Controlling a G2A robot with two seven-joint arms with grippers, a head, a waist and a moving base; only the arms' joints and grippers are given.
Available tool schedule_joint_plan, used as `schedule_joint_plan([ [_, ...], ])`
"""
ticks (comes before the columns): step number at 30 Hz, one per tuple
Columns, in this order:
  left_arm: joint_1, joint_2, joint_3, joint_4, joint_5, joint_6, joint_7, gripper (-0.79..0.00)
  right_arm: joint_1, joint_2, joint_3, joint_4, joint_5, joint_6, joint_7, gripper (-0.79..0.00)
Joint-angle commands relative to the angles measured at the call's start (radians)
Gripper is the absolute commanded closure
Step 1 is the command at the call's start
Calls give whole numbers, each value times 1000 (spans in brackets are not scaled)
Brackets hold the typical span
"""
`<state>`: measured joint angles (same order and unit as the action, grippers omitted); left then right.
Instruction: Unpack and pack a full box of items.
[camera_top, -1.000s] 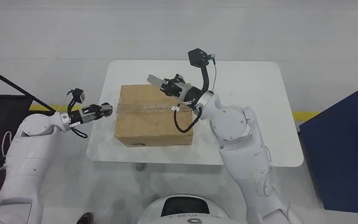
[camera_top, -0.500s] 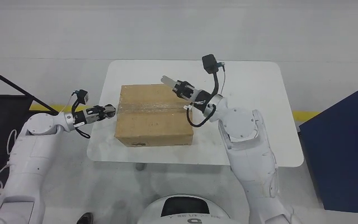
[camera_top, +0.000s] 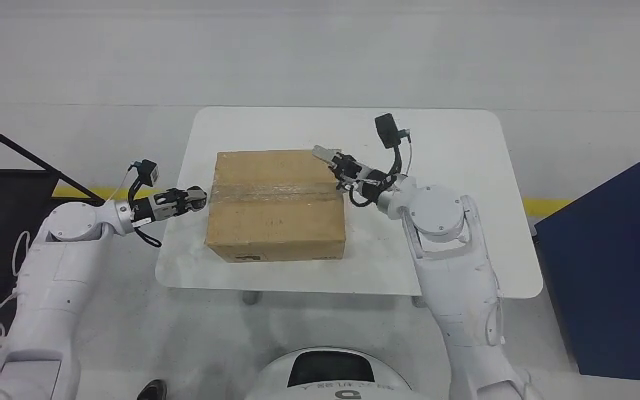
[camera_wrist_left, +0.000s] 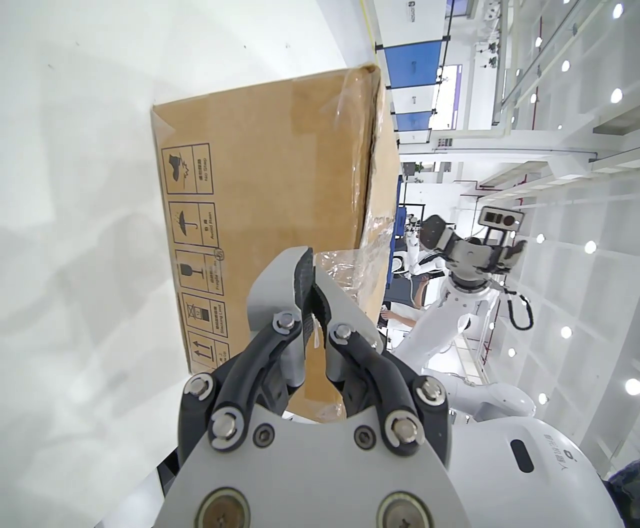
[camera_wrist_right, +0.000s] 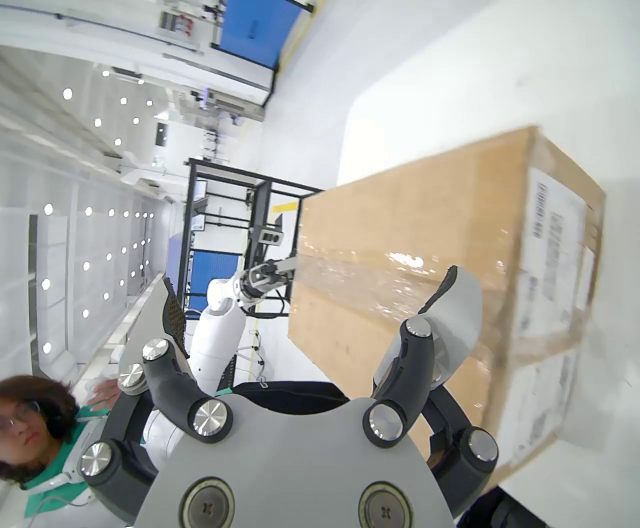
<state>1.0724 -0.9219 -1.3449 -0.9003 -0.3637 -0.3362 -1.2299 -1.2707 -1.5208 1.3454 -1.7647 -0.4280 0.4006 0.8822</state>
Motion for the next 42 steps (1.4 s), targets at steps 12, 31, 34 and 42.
schedule_joint_plan([
  [12, 0, 0, 0, 0, 0, 0, 0, 0, 24, 21, -69, -23, -25, 27, 86, -785],
  [31, 0, 0, 0, 0, 0, 0, 0, 0, 190, 18, -206, 177, 24, 93, 97, -785],
  [34, 0, 0, 0, 0, 0, 0, 0, 0, 219, 14, -237, 208, 36, 100, 81, -785],
  [42, 0, 0, 0, 0, 0, 0, 0, 0, 316, -8, -340, 301, 71, 135, 55, -785],
])
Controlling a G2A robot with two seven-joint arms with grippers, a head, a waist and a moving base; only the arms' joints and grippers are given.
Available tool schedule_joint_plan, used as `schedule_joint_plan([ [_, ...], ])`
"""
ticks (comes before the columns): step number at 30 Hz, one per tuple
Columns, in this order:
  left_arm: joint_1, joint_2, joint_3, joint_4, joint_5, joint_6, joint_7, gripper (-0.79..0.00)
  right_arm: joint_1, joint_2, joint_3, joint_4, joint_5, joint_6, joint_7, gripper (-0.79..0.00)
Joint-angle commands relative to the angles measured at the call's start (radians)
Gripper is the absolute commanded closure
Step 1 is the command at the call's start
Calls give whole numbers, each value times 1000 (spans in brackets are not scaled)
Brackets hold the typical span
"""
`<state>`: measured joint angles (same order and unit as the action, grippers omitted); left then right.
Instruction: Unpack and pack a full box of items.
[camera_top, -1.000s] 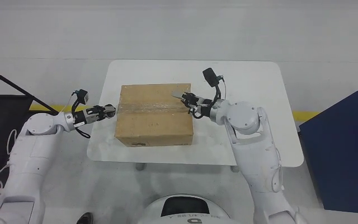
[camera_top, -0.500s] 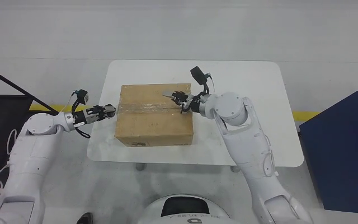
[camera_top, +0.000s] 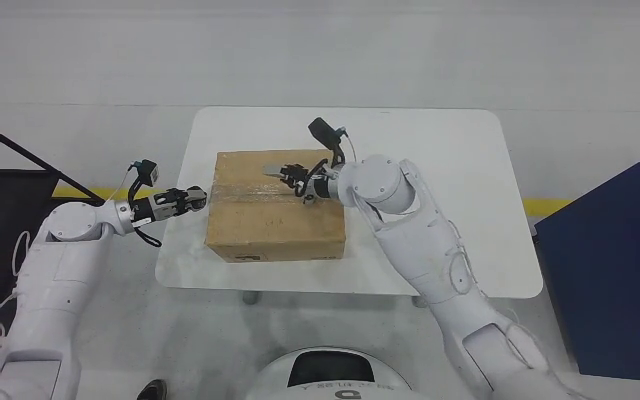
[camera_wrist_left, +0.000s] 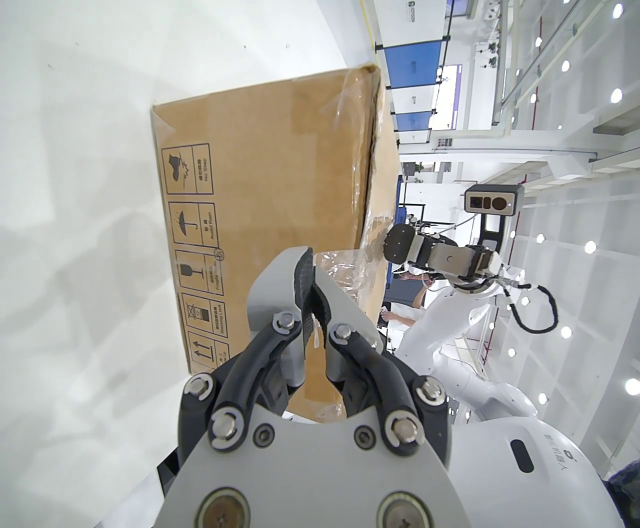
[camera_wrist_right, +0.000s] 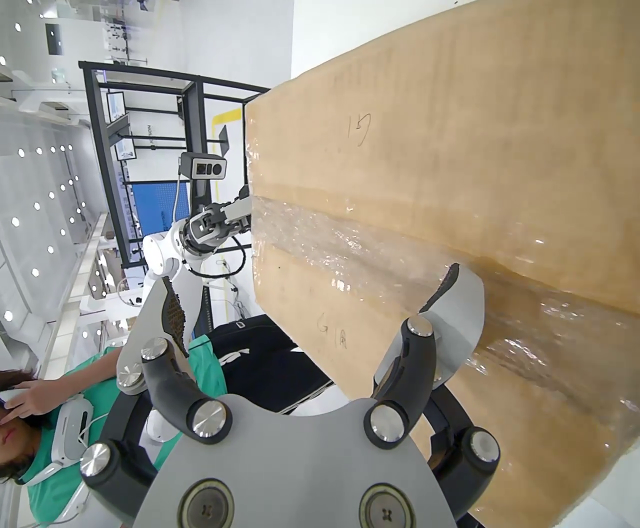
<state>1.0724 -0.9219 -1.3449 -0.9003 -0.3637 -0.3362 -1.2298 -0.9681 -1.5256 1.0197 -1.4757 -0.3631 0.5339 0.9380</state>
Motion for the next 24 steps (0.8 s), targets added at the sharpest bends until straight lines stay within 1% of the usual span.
schedule_joint_plan([
  [1, 0, 0, 0, 0, 0, 0, 0, 0, 26, -7, -29, 26, 11, 3, -2, -785],
  [8, 0, 0, 0, 0, 0, 0, 0, 0, 116, -38, -127, 115, 71, -8, -19, -785],
  [11, 0, 0, 0, 0, 0, 0, 0, 0, 141, -48, -142, 153, 100, -15, -40, -785],
  [13, 0, 0, 0, 0, 0, 0, 0, 0, 149, -48, -132, 177, 115, -13, -53, -785],
  [18, 0, 0, 0, 0, 0, 0, 0, 0, 118, -26, -62, 164, 116, -4, -46, -785],
  [24, 0, 0, 0, 0, 0, 0, 0, 0, 41, 13, 23, 72, 60, 57, -12, -785],
])
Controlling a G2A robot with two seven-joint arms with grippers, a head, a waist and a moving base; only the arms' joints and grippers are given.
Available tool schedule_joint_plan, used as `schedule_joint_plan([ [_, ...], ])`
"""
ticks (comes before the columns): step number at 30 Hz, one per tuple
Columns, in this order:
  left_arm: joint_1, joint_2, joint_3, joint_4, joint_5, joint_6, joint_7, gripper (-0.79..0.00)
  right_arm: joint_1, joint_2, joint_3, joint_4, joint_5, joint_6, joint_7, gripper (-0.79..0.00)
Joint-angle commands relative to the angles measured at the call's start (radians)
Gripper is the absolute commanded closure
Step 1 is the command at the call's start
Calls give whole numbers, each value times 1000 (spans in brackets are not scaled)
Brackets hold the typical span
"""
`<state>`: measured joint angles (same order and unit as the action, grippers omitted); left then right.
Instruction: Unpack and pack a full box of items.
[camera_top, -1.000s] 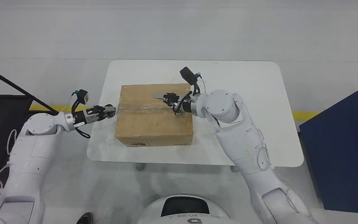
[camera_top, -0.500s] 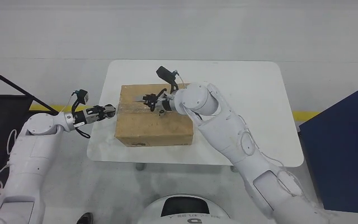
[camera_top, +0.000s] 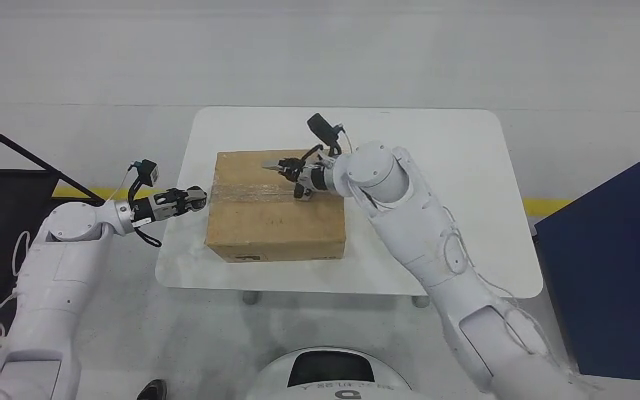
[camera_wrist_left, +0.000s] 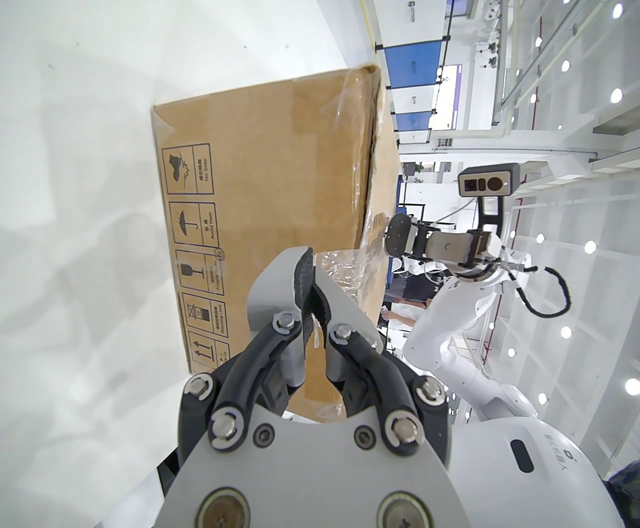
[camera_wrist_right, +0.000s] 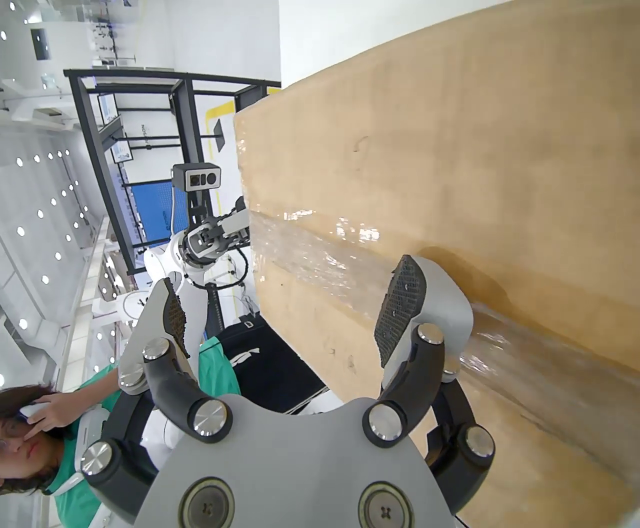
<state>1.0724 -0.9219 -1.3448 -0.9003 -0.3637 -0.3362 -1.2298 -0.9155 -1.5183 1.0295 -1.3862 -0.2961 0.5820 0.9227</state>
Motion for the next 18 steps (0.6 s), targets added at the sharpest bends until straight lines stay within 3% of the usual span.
schedule_joint_plan([
  [1, 0, 0, 0, 0, 0, 0, 0, 0, -25, 11, 24, -38, -14, 15, 7, -785],
  [9, 0, 0, 0, 0, 0, 0, 0, 0, -100, 41, 87, -156, -56, 73, 6, -785],
  [18, 0, 0, 0, 0, 0, 0, 0, 0, 5, 22, -60, -78, -65, 88, 43, -785],
])
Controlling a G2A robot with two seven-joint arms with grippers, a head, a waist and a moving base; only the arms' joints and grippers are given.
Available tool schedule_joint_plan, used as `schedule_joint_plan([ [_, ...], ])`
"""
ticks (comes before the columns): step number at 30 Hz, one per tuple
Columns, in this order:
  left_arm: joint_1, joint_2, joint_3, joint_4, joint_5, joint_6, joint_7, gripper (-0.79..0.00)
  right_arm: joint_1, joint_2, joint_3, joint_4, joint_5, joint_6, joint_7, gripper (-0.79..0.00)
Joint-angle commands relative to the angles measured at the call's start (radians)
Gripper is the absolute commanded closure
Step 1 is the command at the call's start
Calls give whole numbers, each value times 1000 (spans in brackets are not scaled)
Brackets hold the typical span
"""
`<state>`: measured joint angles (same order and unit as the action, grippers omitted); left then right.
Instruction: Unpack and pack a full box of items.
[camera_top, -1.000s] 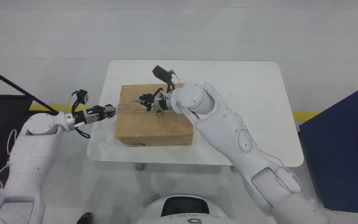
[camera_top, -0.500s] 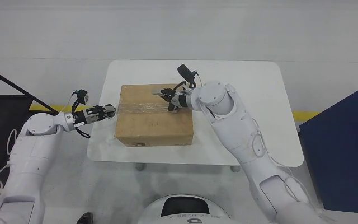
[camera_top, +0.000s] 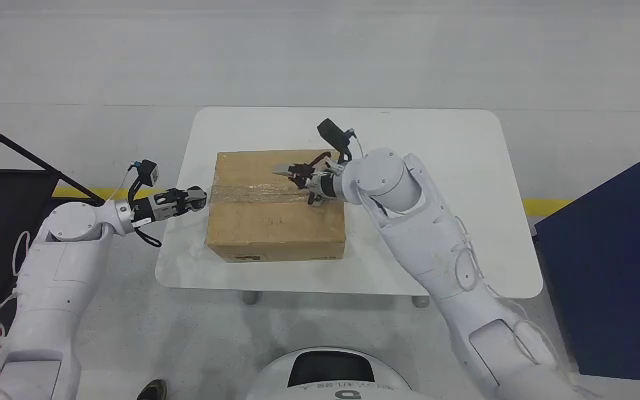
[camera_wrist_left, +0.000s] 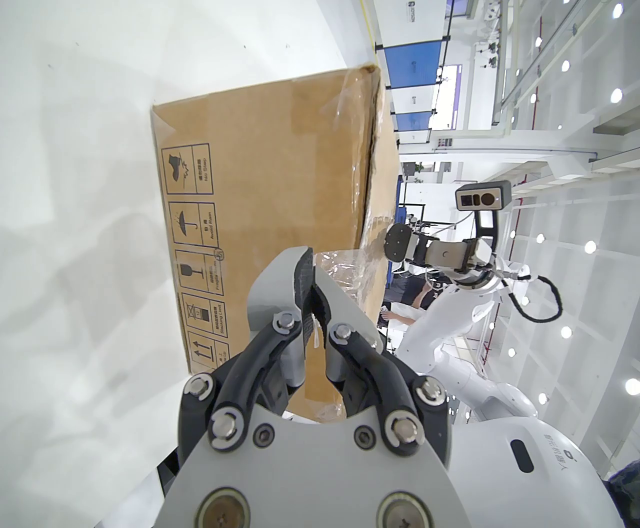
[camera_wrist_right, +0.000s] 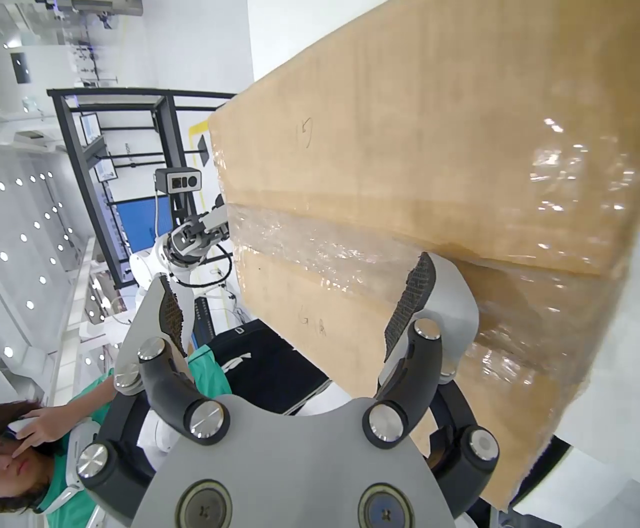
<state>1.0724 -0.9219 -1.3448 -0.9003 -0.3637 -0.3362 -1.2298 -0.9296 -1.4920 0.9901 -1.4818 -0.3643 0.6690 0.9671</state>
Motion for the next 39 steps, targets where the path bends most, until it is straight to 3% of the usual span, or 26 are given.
schedule_joint_plan([
  [1, 0, 0, 0, 0, 0, 0, 0, 0, 38, -10, -36, 34, 10, 1, -7, -785],
  [22, 0, 0, 0, 0, 0, 0, 0, 0, 335, -172, -329, 412, 235, -61, -134, -785],
  [29, 0, 0, 0, 0, 0, 0, 0, 0, 390, -239, -375, 521, 340, -146, -186, -785],
  [39, 0, 0, 0, 0, 0, 0, 0, 0, 393, -244, -375, 528, 351, -154, -189, -785],
])
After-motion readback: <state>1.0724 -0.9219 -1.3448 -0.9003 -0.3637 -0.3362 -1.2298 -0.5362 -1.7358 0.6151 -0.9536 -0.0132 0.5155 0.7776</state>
